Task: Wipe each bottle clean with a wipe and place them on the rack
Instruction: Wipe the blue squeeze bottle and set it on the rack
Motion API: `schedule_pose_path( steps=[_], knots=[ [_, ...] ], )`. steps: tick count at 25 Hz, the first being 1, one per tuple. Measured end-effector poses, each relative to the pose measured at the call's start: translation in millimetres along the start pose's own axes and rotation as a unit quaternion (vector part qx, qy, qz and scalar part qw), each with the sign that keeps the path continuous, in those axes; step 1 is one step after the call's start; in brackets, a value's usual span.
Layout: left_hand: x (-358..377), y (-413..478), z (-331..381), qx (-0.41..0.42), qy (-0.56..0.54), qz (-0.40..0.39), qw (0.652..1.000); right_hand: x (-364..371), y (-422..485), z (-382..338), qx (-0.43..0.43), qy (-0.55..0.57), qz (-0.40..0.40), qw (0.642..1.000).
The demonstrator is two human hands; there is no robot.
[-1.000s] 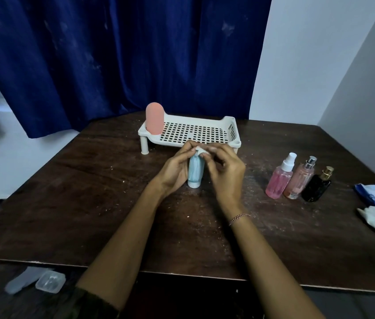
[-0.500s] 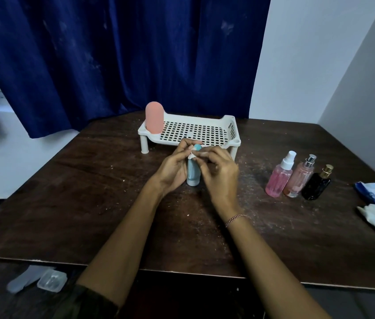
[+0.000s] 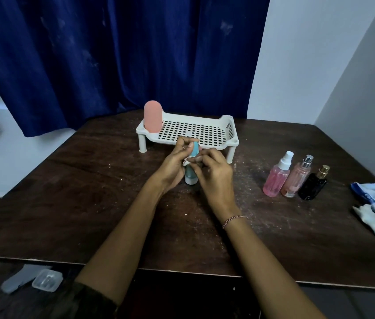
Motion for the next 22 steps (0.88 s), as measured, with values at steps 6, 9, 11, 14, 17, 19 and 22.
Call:
schedule_pose_path(
  steps=[6,9,11,14,17,19,22],
  knots=[
    [-6,4,2,0.020,0.016,0.024,0.999,7,-1,2,-0.003,-0.033,-0.037,0.999],
    [-8,5,1,0.026,0.031,0.035,0.999,10,-4,-2,-0.021,-0.061,-0.046,0.997],
    [-8,6,1,0.030,0.051,0.041,0.997,5,-3,-4,-0.021,-0.054,-0.025,0.998],
    [-12,9,1,0.044,0.075,0.054,0.995,9,-3,-1,-0.012,-0.092,-0.052,0.994],
    [-26,13,4,0.070,0.086,0.090,0.990,19,-7,2,-0.005,-0.112,-0.097,0.989],
    [-29,14,6,0.079,0.087,0.097,0.988,21,-6,-1,-0.008,-0.088,-0.096,0.991],
    [-29,14,8,0.089,0.094,0.094,0.987,27,-5,3,0.007,-0.072,-0.114,0.991]
  ],
)
Point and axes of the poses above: each hand's wrist, its own y-axis towards the middle knuckle, its own x-axis out of the palm, z = x × y, the point moved 10 cm from there along y, towards the middle knuckle, and after that the axes turned 12 degrees about -y, right-handed, at the moved point
